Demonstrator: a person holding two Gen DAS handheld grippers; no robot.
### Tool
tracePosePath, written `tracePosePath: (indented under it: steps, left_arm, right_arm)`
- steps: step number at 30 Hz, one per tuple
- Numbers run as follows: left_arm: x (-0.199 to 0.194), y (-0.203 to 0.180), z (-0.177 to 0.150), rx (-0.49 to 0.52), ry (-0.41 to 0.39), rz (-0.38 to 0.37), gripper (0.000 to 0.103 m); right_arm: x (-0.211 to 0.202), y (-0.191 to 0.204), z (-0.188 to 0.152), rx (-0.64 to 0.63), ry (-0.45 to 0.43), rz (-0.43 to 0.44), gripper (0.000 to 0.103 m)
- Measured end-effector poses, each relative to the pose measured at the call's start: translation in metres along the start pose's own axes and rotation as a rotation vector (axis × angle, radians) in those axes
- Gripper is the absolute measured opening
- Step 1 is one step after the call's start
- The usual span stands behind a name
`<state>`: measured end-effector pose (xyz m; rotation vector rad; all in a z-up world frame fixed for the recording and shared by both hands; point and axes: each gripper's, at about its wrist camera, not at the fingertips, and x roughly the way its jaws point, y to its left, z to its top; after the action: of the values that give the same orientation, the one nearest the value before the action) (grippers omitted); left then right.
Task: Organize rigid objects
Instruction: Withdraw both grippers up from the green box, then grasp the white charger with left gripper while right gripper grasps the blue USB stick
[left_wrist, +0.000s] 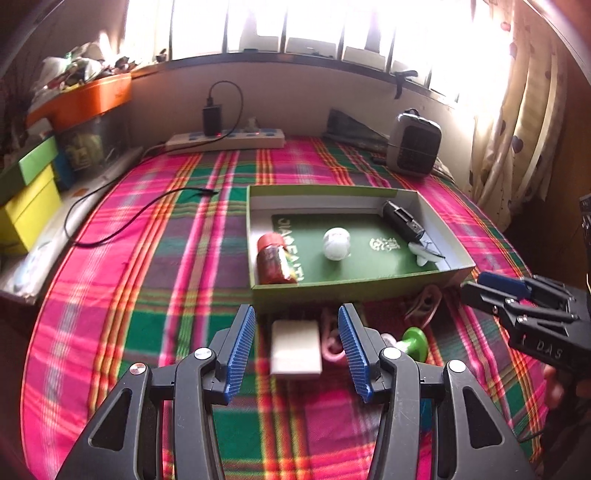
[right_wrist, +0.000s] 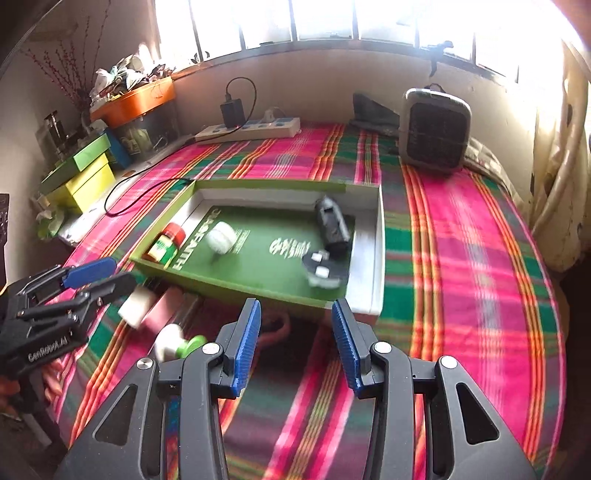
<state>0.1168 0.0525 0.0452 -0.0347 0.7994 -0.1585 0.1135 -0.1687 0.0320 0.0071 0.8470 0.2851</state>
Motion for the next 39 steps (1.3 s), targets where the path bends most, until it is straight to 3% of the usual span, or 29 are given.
tracePosePath:
  steps: [10, 15, 23, 39]
  left_arm:
    - [-0.016, 0.023, -0.026, -0.061, -0.001, -0.006, 0.047]
    - [-0.017, 0.029, -0.038, -0.068, 0.012, -0.012, 0.047]
    - [-0.013, 0.036, -0.049, -0.083, 0.028, -0.035, 0.047]
    - [-0.002, 0.044, -0.056, -0.083, 0.055, -0.084, 0.047]
  right_arm:
    - [-0.009, 0.029, -0.041, 0.048, -0.001, 0.013, 0.042]
    - [-0.013, 0.044, -0.052, 0.039, -0.013, -0.002, 0.052]
    - [-0.01, 0.067, -0.059, 0.03, 0.004, 0.013, 0.053]
    - [-0.007, 0.079, -0.069, 0.036, 0.019, -0.138, 0.057]
